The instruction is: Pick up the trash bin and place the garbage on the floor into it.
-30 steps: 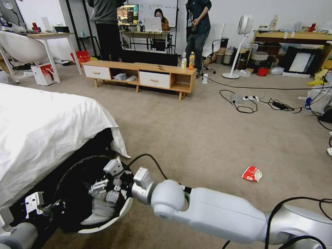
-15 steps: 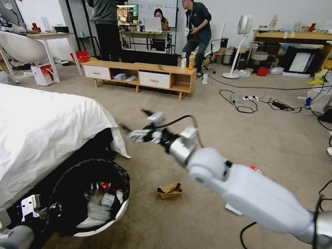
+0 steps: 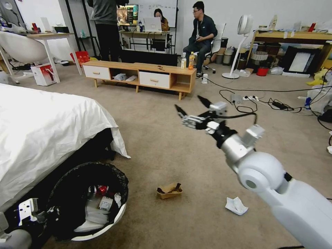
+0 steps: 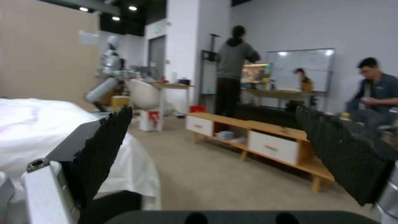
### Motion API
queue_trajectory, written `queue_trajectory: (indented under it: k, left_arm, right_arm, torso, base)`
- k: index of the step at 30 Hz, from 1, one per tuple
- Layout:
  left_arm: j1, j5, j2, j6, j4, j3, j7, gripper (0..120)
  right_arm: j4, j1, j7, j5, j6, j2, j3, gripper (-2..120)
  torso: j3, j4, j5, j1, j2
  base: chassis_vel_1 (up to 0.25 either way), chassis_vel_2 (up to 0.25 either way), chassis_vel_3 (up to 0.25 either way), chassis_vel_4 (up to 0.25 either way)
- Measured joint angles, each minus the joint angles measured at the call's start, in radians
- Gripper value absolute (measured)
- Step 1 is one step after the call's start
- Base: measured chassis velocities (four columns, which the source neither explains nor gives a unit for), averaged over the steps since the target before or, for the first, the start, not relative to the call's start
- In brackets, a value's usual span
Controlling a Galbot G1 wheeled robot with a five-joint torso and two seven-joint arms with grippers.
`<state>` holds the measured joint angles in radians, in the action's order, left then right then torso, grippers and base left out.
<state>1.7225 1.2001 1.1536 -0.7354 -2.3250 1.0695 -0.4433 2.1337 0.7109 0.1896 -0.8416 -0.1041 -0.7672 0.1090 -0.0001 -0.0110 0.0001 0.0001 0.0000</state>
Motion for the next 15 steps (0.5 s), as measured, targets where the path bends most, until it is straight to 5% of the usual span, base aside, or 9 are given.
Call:
queue_trajectory:
  k: [7, 15]
  left_arm:
    - [0.011, -0.025, 0.017, 0.000, -0.006, 0.002, 0.013, 1]
    - [0.061, -0.079, 0.096, 0.000, -0.045, 0.041, 0.033, 1]
  right_arm:
    - [0.046, 0.145, 0.062, 0.015, -0.019, 0.016, 0.139, 100]
    - [0.046, 0.217, 0.125, 0.095, 0.011, -0.066, 0.229, 100]
  torso:
    - [0.000, -0.0009, -0.0001, 0.000, 0.000]
    - [0.000, 0.0004, -0.0003, 0.000, 0.000]
  base:
    - [0.000, 0.000, 0.000, 0.000]
    - [0.000, 0.000, 0.000, 0.000]
